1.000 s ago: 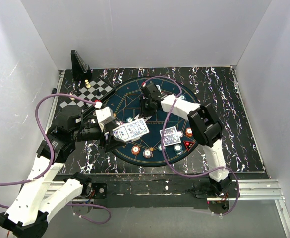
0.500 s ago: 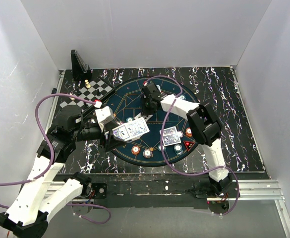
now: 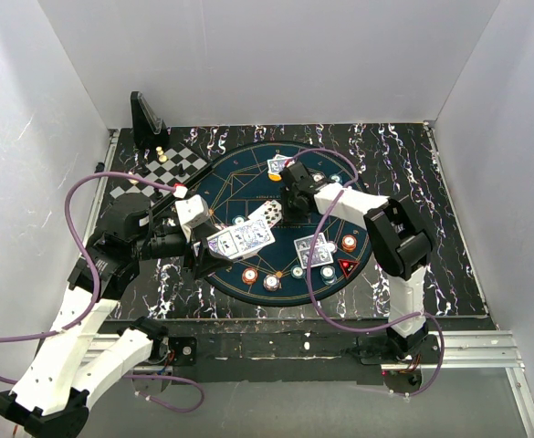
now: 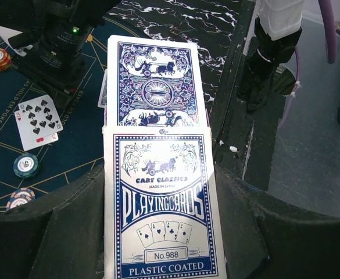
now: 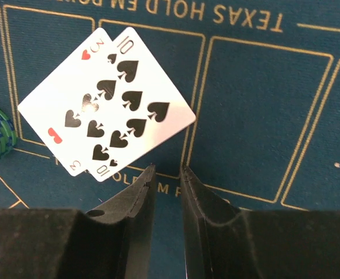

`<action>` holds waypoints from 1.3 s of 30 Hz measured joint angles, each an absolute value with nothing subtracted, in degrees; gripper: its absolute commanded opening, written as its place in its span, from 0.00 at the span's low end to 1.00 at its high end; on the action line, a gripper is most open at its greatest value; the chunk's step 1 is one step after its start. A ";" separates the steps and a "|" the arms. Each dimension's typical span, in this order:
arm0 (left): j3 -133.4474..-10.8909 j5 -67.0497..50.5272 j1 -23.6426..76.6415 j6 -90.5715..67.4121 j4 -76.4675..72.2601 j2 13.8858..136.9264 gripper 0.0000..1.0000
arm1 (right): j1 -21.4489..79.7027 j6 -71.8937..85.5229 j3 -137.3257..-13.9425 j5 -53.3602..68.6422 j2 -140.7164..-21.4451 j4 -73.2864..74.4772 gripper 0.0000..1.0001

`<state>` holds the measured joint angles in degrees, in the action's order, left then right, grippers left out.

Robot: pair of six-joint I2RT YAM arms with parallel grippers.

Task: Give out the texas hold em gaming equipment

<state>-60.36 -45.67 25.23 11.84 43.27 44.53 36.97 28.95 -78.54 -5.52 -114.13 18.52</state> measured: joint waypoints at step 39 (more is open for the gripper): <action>-60.36 -45.67 24.95 11.51 43.27 44.64 0.00 | 36.86 29.80 -90.87 3.25 -122.74 20.58 0.29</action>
<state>-60.36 -45.67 24.95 11.51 43.27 44.64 36.86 29.80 -90.87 3.25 -122.74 20.58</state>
